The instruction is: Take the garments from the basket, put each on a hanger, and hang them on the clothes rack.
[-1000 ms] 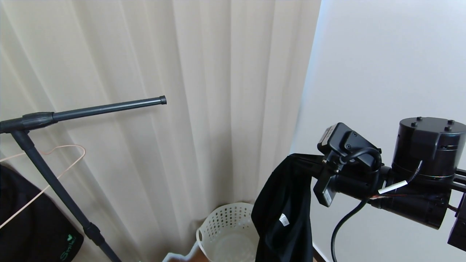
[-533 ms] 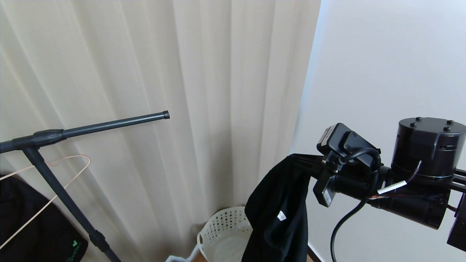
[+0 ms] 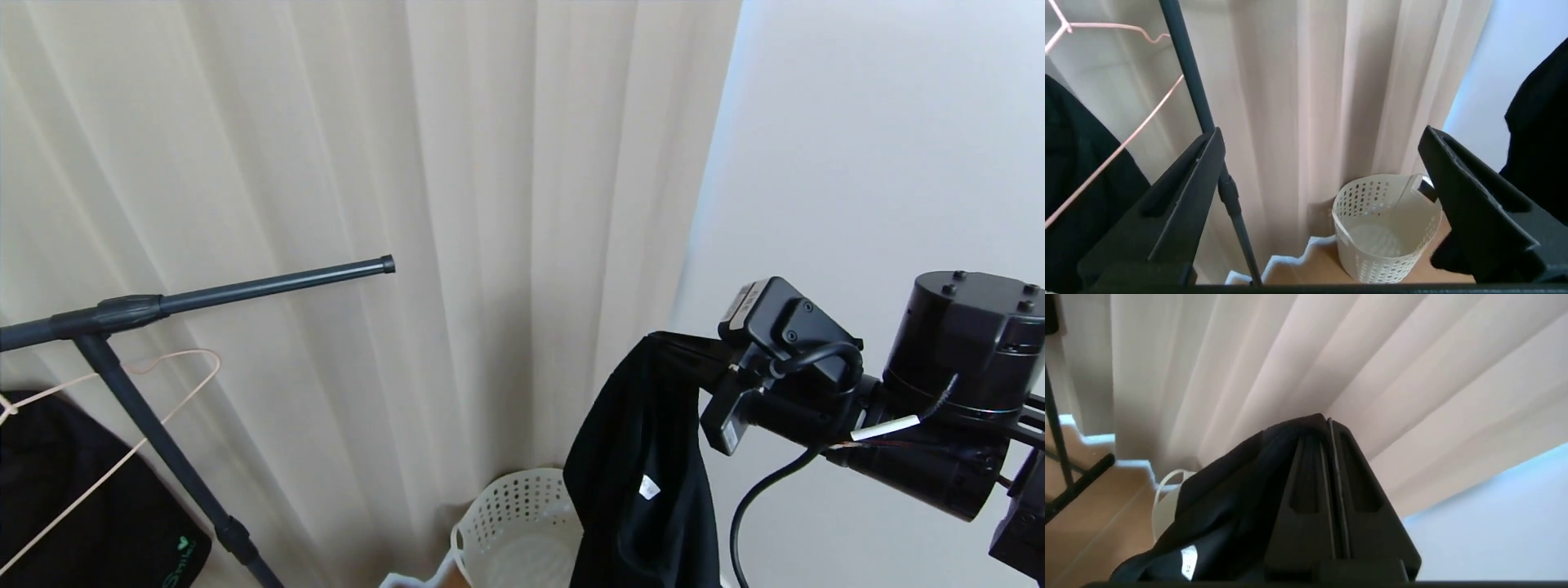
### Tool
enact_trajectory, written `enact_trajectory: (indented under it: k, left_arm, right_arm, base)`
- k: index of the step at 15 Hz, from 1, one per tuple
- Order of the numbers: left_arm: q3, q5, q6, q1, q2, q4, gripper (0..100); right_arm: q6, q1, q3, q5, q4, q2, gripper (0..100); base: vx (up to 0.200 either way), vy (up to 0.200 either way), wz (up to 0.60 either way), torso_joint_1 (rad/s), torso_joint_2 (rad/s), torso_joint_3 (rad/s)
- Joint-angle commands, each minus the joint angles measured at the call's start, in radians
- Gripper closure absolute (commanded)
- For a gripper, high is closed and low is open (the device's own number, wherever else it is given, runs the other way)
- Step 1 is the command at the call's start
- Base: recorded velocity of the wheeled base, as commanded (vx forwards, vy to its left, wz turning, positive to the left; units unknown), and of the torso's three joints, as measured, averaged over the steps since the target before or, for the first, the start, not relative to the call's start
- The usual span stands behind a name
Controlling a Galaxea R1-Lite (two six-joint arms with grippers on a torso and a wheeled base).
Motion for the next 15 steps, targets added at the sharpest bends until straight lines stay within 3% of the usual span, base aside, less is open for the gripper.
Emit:
enact_trajectory:
  k: [1,4,8,10,15]
  left_arm:
    - [0.0,0.0,0.0,0.0,0.001,-0.001,0]
    - [0.0,0.0,0.0,0.0,0.001,-0.001,0]
    - [0.0,0.0,-0.002,0.0,0.001,-0.001,0]
    - [0.0,0.0,0.0,0.0,0.001,-0.001,0]
    - [0.0,0.0,-0.002,0.0,0.001,-0.001,0]
  right_arm:
    - [-0.001,0.001,0.007,0.0,-0.002,0.02,100]
    - [0.0,0.001,0.005,0.0,-0.004,0.022,100]
    - [0.0,0.001,0.005,0.002,-0.007,0.02,100]
    - [0.0,-0.001,0.005,0.002,-0.007,0.019,100]
    - [0.0,-0.002,0.007,0.002,-0.007,0.017,100]
  base:
    - [0.0,0.0,0.6,0.012,0.0,-0.002]
    - [0.0,0.0,0.6,0.006,0.0,0.001]
    - [-0.2,0.0,0.15,0.006,0.0,0.001]
    - [-0.2,0.2,0.0,0.0,0.0,0.0]
    - [0.0,0.2,0.0,-0.002,0.0,0.002]
